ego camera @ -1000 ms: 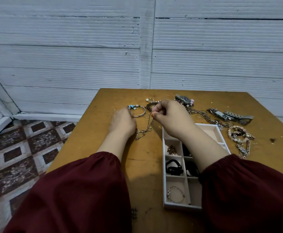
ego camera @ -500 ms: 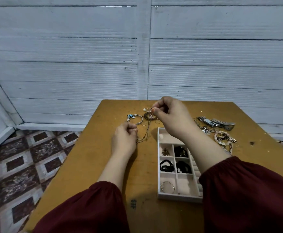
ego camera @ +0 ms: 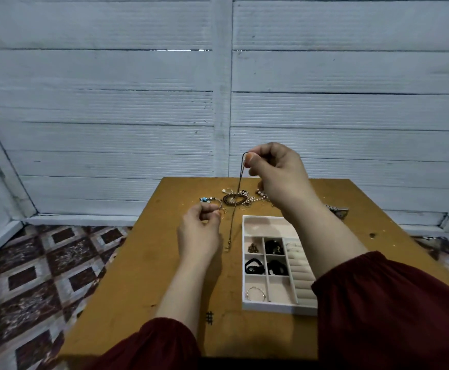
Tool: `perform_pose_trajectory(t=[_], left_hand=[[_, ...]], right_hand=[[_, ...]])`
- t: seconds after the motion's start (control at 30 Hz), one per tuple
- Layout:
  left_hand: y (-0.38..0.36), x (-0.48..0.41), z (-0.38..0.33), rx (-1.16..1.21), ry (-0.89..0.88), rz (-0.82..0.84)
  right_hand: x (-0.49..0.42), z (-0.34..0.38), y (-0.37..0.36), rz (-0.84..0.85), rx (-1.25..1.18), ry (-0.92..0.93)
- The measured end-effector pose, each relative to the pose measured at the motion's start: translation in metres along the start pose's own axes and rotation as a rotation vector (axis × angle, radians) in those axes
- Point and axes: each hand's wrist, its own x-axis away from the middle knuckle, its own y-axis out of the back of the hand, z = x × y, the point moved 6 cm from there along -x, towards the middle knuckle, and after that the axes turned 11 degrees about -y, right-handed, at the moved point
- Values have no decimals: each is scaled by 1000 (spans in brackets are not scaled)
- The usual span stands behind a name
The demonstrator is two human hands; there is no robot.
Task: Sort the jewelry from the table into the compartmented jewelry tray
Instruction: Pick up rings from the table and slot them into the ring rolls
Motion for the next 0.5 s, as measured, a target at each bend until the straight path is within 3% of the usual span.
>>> perform_pose_trajectory(t=[0.5], left_hand=[[-18, 22, -47, 170, -67, 30]], right_hand=[[48, 43, 48, -51, -288, 48]])
